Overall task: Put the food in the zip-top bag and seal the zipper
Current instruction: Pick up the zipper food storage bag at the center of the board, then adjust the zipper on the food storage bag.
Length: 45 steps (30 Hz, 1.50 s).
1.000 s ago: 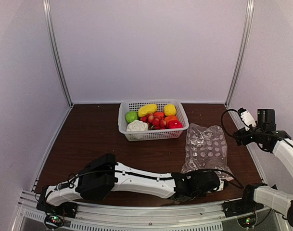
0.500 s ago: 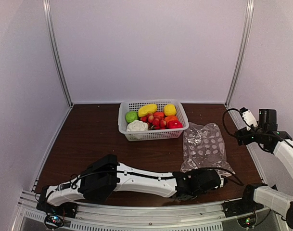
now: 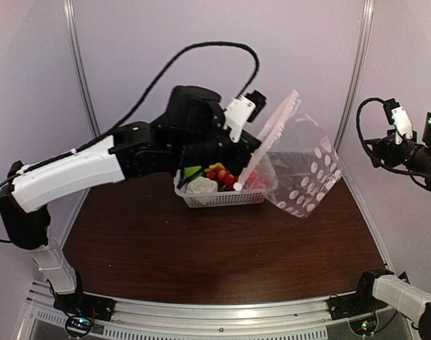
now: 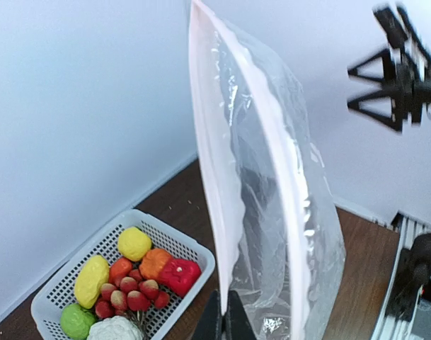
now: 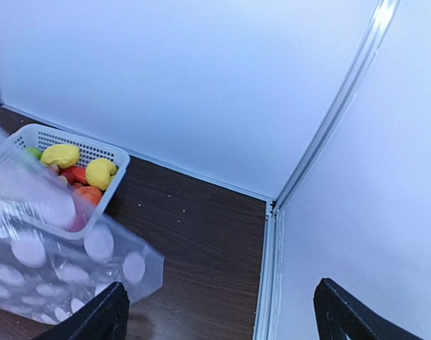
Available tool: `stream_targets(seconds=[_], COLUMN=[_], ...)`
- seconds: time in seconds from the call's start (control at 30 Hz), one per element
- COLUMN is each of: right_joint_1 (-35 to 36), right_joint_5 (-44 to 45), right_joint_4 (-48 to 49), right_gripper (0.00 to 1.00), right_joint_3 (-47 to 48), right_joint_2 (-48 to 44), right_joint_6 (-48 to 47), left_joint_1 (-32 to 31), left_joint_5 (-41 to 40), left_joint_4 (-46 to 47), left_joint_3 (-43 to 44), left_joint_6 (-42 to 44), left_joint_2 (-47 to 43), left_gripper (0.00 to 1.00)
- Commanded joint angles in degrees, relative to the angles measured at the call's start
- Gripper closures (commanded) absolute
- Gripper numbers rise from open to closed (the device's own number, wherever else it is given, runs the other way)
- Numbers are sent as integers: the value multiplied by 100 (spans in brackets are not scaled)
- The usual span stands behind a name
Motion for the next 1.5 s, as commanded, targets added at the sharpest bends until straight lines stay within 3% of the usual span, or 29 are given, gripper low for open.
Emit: stream_targets(seconds=[0.0, 0.1, 0.2, 0.3, 0.43, 0.47, 0.6, 0.97, 1.07, 1.3, 1.47], right_joint_1=[-24, -24, -24, -6, 86, 142, 441, 847, 839, 825, 828], right_joint_5=[-1555, -2219, -3425, -4429, -4726, -4682, -4186, -3210, -2617, -1844, -1642], right_joint_4=[-787, -821, -823, -591, 11, 157, 430, 312, 403, 673, 538], right_gripper=[12, 16, 20, 27, 36, 35, 15, 7, 13, 43, 49], right_joint_3=[250, 517, 568, 239, -350, -491, -775, -832, -802, -776, -738], right_joint_2=[359, 377, 322, 238, 49, 49, 208, 342, 373, 595, 809], right_joint_6=[124, 375, 516, 775, 1361, 1525, 1909, 2267, 2382, 2750, 2667], left_joint_1=[-9, -22, -55, -208, -353, -354, -359, -361, -387, -507, -537], left_joint_5=[-92, -997, -344, -164, -316, -351, -461, -195, -75, -205, -206], left_joint_4=[709, -33, 1617, 1823, 2361, 2552, 3035, 3314, 3330, 3291, 3378], left_joint_3=[-895, -490, -1668, -1411, -1176, -1133, -778, 1530, 1835, 1834, 1672], left_joint_6=[-1046, -1991, -2360, -2590, -2538, -2547, -2536, -2561, -2547, -2220, -2115], left_joint_2=[-458, -401, -670, -145, 445, 576, 1124, 2908, 3118, 3126, 3078], left_gripper=[100, 100, 100, 100, 100, 100, 100, 100, 100, 100, 100])
